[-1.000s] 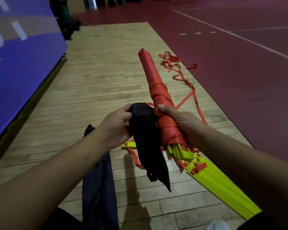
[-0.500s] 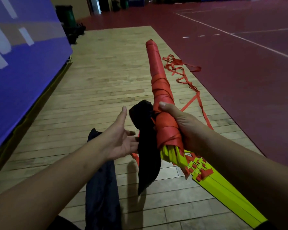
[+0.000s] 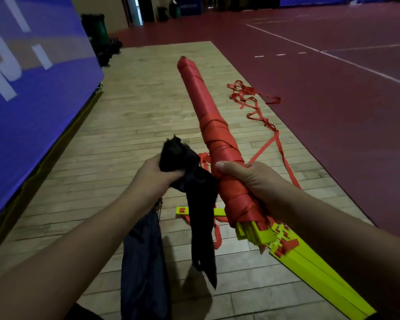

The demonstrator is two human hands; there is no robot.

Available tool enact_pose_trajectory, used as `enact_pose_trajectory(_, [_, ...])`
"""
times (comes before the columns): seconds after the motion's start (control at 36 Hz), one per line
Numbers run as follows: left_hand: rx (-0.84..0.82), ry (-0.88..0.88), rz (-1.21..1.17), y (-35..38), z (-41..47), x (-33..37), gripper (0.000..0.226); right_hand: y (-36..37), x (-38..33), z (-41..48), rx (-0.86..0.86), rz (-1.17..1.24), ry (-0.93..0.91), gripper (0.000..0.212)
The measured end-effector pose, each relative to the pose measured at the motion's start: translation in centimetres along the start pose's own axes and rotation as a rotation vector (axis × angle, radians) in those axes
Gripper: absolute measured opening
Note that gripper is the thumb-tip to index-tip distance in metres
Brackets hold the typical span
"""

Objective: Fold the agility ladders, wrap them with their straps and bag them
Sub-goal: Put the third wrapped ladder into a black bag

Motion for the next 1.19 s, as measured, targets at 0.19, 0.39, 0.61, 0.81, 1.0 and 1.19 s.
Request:
enact_pose_trajectory(0.19, [-0.247,0.137,0.209,3.7,-2.4,1.4,0.039,1.4,0.5,0.0,0.011,0.100,0.041,0.046])
enact_pose_trajectory(0.39, [-0.276,-0.295,-0.406,2.4,-1.8,0.9,0.021,0.8,0.2,0.3,0.031,0.092,0.028,0.038])
enact_pose_trajectory(0.61, [-0.299,-0.065,0.130,-1.4,-0.5,0.6,0.031,-1.0,-0.7,1.5,0.108,-0.078,-0.086,0.040])
enact_pose_trajectory(0.81, [-0.489,-0.115,-0.187,-1.0,-1.1,0.7,0.041,-0.8,-1.4,1.4,0.072,-0.116,-0.113,0.034])
enact_pose_trajectory(1.0, [-0.475,-0.212,-0.253,-1.1,-1.2,0.0,0.049,-0.6,-1.7,1.3,0.078,-0.099,-0.104,0.035])
enact_pose_trajectory(1.19, [-0.347,-0.299,-0.235,-1.0,-1.2,0.0,0.016,-0.4,-1.3,1.5,0.103,-0.046,-0.059,0.038])
Point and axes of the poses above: each hand's wrist, its own z-axis towards the middle knuckle, its own y-axis out of the palm, x = y × z, the point moved 5 cm from there along z, towards the middle knuckle, and after that the axes turned 4 degrees about x, right-handed, at the moved point
